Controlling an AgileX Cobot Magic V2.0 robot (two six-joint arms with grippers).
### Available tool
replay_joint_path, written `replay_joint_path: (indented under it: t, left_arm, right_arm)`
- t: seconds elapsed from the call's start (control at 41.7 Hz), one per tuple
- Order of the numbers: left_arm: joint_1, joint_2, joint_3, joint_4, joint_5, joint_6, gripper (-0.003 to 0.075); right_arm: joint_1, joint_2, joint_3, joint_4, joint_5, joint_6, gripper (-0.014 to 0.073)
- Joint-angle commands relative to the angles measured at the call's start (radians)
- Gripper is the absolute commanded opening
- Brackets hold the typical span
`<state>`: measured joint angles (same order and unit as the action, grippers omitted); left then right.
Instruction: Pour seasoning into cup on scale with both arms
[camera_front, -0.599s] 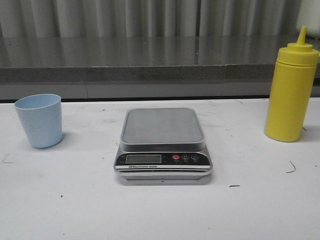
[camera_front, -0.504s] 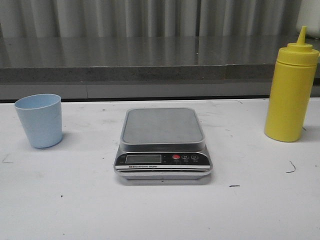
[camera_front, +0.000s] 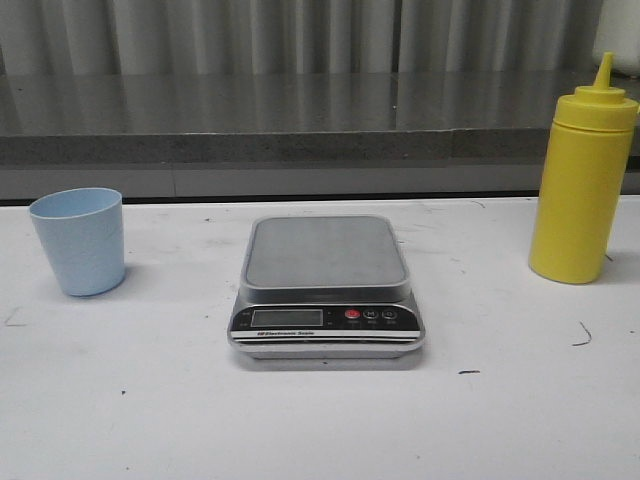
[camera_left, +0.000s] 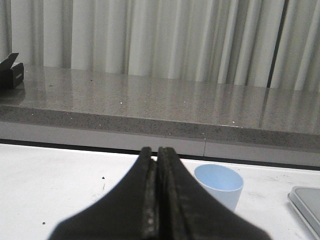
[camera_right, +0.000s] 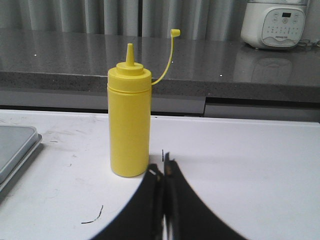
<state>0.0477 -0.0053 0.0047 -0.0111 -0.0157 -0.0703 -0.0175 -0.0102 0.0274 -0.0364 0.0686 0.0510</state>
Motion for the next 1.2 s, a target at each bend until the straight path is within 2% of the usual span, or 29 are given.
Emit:
replay_joint_path:
  t: [0.0,0.216,0.336,0.552,0.839,0.935,1.175]
  left_arm:
    - [0.000,-0.015,0.023,-0.008,-0.084,0.001,-0.0020]
    - [0.000,-0.015,0.020,-0.008,-0.115,0.001,-0.0020]
    - [0.000,-0.015,-0.054,-0.008,-0.085,0.001,-0.0020]
    - [0.000,0.040,-0.361,-0.008,0.168,0.001,-0.0020]
    - [0.000,0.300,-0.747,-0.008,0.526,0.001,-0.0020]
    - [0.000,0.382,-0.791,-0.008,0.583,0.001,-0.0020]
    - [0.000,0.500,-0.790,-0.008,0.621,0.001,-0.0020]
  right_arm:
    - [-0.006,-0.016,-0.006,-0.011,-0.077,-0.001,-0.0118]
    - [-0.006,-0.016,-0.011,-0.007,-0.100,-0.001,-0.0118]
    - [-0.006,-0.016,-0.073,0.001,-0.069,-0.001,-0.0118]
    - [-0.006,0.033,-0.319,-0.003,0.088,-0.002,-0.0118]
    - [-0.006,0.257,-0.640,-0.016,0.363,-0.009,-0.0118]
    - [-0.006,0.332,-0.686,-0.021,0.437,-0.011,-0.0118]
    - [-0.006,0.455,-0.670,-0.026,0.496,-0.011,-0.0118]
